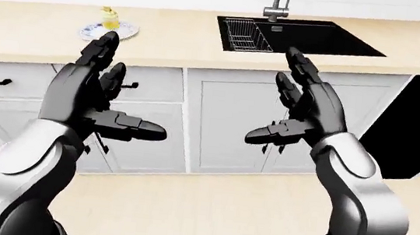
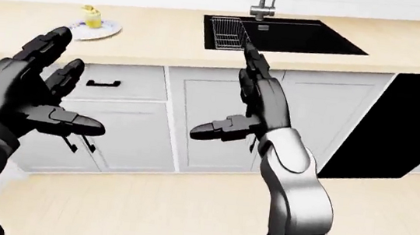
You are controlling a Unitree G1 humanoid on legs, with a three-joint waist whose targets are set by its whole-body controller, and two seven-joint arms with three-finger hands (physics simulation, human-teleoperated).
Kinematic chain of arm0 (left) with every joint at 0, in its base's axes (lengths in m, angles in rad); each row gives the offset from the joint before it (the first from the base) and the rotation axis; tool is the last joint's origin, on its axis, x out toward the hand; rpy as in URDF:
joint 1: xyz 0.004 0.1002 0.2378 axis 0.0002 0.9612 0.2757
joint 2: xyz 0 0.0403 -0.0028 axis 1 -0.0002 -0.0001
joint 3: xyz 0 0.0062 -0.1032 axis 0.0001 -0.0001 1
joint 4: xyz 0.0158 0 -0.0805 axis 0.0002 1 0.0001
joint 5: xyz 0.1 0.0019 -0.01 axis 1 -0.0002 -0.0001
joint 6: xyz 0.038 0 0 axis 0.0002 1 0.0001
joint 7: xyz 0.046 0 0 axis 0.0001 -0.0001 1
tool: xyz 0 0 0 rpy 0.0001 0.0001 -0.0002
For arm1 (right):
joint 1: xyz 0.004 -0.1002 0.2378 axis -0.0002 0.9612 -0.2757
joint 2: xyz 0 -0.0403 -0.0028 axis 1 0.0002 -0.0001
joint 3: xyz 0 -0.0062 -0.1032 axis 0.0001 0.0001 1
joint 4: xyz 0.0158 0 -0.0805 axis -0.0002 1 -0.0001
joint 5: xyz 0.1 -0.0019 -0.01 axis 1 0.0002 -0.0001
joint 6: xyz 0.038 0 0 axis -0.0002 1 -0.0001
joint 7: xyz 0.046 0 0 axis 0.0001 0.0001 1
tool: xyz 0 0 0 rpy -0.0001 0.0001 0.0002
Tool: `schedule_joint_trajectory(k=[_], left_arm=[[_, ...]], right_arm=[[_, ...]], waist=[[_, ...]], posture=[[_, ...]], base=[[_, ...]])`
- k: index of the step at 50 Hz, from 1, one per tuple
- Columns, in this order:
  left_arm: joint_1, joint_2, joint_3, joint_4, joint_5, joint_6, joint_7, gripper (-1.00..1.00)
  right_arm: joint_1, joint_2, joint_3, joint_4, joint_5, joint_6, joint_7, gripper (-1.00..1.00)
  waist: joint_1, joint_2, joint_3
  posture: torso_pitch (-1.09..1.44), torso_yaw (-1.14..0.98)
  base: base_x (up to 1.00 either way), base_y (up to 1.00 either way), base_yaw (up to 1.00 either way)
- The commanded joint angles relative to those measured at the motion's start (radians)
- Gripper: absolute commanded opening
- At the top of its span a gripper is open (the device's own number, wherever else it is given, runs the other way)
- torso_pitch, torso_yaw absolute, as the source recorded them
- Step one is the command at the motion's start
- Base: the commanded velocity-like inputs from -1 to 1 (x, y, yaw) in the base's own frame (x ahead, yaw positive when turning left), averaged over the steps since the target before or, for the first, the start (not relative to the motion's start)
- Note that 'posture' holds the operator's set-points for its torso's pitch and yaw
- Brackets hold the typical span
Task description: Move the dessert items from the plate to the tray.
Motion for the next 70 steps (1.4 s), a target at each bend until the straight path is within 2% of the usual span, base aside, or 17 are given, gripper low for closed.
schedule_joint_trajectory(k=[1,4,6,7,10,17,27,31,32,34,45,47,48,50,56,61,70], left_arm=[[-0.035,0.018,0.031,-0.029,0.010,-0.034,0.012,1.00],[-0.046,0.021,0.035,-0.030,0.002,-0.024,0.017,1.00],[-0.057,0.024,0.036,-0.030,-0.004,-0.015,0.021,1.00],[-0.059,0.026,0.036,-0.031,-0.006,-0.013,0.023,1.00],[-0.079,0.033,0.044,-0.033,-0.018,0.007,0.027,1.00],[-0.151,0.051,0.056,-0.018,-0.051,0.061,0.045,1.00],[-0.318,0.064,0.005,0.052,-0.092,0.137,0.104,1.00],[-0.345,0.066,-0.011,0.069,-0.087,0.139,0.108,1.00],[-0.353,0.065,-0.011,0.068,-0.087,0.148,0.110,1.00],[-0.361,0.064,-0.019,0.072,-0.084,0.149,0.110,1.00],[-0.419,0.068,-0.033,0.095,-0.053,0.172,0.095,1.00],[-0.432,0.084,-0.028,0.112,-0.048,0.170,0.083,1.00],[-0.438,0.090,-0.027,0.121,-0.045,0.167,0.079,1.00],[-0.452,0.102,-0.021,0.130,-0.042,0.172,0.072,1.00],[-0.497,0.122,-0.015,0.138,-0.040,0.204,0.057,1.00],[-0.504,0.123,-0.014,0.138,-0.032,0.210,0.049,1.00],[-0.526,0.119,-0.021,0.132,-0.017,0.231,0.037,1.00]], right_arm=[[-0.036,0.009,-0.007,-0.042,0.027,-0.032,-0.002,1.00],[-0.041,0.002,-0.030,-0.032,0.064,-0.033,-0.009,1.00],[-0.055,0.009,-0.046,-0.045,0.109,-0.014,-0.034,1.00],[-0.055,0.006,-0.045,-0.033,0.121,-0.026,-0.041,1.00],[-0.062,-0.009,-0.046,-0.047,0.151,-0.014,-0.063,1.00],[-0.085,-0.047,-0.048,-0.034,0.178,-0.005,-0.087,1.00],[-0.124,-0.144,-0.156,-0.052,0.282,0.030,-0.117,1.00],[-0.128,-0.173,-0.182,-0.053,0.334,0.026,-0.137,1.00],[-0.131,-0.180,-0.189,-0.054,0.349,0.030,-0.147,1.00],[-0.129,-0.194,-0.192,-0.052,0.369,0.027,-0.158,1.00],[-0.139,-0.263,-0.161,-0.026,0.371,0.009,-0.158,1.00],[-0.163,-0.270,-0.163,-0.012,0.356,0.026,-0.149,1.00],[-0.174,-0.273,-0.166,-0.011,0.356,0.036,-0.146,1.00],[-0.192,-0.276,-0.162,-0.018,0.356,0.058,-0.140,1.00],[-0.233,-0.277,-0.157,-0.006,0.343,0.078,-0.128,1.00],[-0.248,-0.285,-0.160,0.003,0.337,0.084,-0.115,1.00],[-0.270,-0.310,-0.191,0.005,0.360,0.110,-0.113,1.00]], waist=[[0.004,-0.001,-0.013],[-0.001,0.062,0.007],[0.036,0.180,-0.035],[0.039,0.128,0.018],[0.051,0.141,-0.025],[0.071,0.045,0.021],[-0.075,-0.060,0.004],[-0.051,0.152,0.027],[-0.081,0.187,0.071],[-0.030,0.131,0.002],[-0.015,0.071,0.037],[0.001,0.001,-0.002],[-0.011,0.057,0.022],[-0.004,0.006,0.026],[-0.004,0.032,0.033],[-0.001,0.132,-0.005],[0.012,0.085,-0.003]], posture=[[0.00,0.00],[0.00,0.00],[0.00,0.00],[0.00,0.00],[0.00,0.00],[0.00,0.00],[0.00,0.00],[0.00,0.00],[0.00,0.00],[0.00,0.00],[0.00,0.00],[0.00,0.00],[0.00,0.00],[0.00,0.00],[0.00,0.00],[0.00,0.00],[0.00,0.00]], base=[[0.00,1.00,0.00],[0.00,1.00,0.00],[0.00,0.50,0.50],[0.00,0.00,1.00],[0.00,0.00,1.00],[0.00,0.00,0.99],[0.55,0.03,0.00],[0.62,-0.39,0.00],[0.19,0.00,-1.00],[0.15,0.00,-1.00],[0.13,-0.17,-0.73],[0.20,0.00,0.00],[0.45,0.00,0.00],[0.55,0.00,0.00],[0.57,0.00,0.00],[0.57,0.00,0.00],[0.31,-0.04,0.00]])
